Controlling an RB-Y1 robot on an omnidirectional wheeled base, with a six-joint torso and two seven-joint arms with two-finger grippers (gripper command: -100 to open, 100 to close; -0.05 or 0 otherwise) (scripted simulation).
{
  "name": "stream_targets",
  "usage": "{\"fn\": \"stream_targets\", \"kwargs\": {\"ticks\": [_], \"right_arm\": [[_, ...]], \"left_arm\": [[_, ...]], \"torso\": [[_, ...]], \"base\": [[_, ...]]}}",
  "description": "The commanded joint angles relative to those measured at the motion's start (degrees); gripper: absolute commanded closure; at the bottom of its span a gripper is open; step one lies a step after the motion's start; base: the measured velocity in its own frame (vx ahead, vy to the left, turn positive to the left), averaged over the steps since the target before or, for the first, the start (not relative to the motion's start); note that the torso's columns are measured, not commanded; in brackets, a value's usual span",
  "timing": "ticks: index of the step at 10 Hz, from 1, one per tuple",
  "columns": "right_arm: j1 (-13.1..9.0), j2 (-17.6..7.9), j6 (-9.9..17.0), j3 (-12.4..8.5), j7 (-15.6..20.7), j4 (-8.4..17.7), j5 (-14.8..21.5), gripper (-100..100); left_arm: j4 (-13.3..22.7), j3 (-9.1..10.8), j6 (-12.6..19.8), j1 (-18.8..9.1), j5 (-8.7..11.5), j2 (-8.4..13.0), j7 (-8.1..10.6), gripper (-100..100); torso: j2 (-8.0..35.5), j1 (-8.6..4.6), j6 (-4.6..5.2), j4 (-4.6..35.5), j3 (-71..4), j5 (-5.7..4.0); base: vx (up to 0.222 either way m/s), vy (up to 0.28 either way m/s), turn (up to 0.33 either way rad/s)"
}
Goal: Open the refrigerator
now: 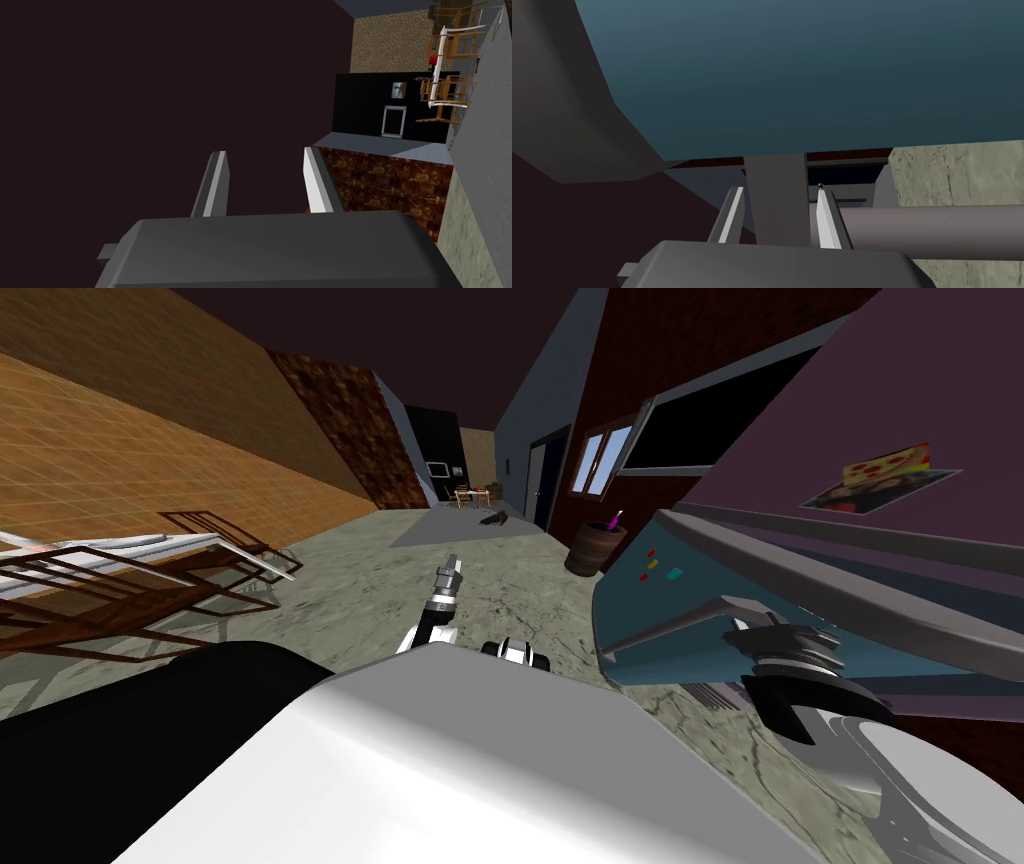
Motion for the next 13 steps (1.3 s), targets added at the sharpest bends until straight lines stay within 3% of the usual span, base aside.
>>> {"fn": "stream_targets", "kwargs": {"ticks": [1,6,7,9,10,12,13], "right_arm": [[0.48,-0.71,1.87,-0.76,-0.14,0.55,-0.60,100],[1.73,-1.40,5.55,-2.60,-0.24,3.16,-1.66,100],[1.83,-1.31,5.21,-1.95,-0.14,2.57,-1.64,100],[1.46,-2.17,8.30,-2.82,0.54,6.46,-2.99,100],[1.46,-2.17,8.30,-2.82,0.54,6.46,-2.99,100],[1.01,-3.10,11.05,-3.86,1.21,9.78,-4.26,100],[1.01,-3.10,11.05,-3.86,1.21,10.27,-4.26,100]], "left_arm": [[0.00,-0.01,0.00,-0.01,0.00,0.00,0.00,0],[0.00,0.00,0.00,0.00,0.00,0.00,0.00,0],[0.00,-0.01,0.00,0.00,0.00,-0.01,0.00,0],[0.00,0.00,0.00,-0.02,0.00,0.01,0.00,0],[0.00,-0.01,0.00,-0.02,0.00,0.00,0.00,0],[0.00,0.00,0.00,-0.01,0.00,0.00,0.00,0],[0.00,-0.01,0.00,-0.01,0.00,0.00,0.00,0]], "torso": [[0.04,0.25,-0.03,-0.05,0.02,-0.01],[0.08,0.24,0.09,-0.01,0.05,0.05],[0.13,0.37,0.08,-0.03,0.08,0.04],[0.44,-0.11,0.09,0.10,0.29,-0.09],[0.09,0.19,0.02,-0.07,0.10,-0.14],[0.00,0.22,0.09,-0.07,0.02,-0.04],[-0.07,0.18,-0.01,-0.08,-0.04,-0.02]], "base": [[0.115,0.246,-0.009],[0.172,0.284,-0.010],[0.070,0.158,-0.022],[0.088,0.207,0.144],[0.103,0.220,0.115],[0.153,0.259,0.125],[0.142,0.231,0.098]]}}
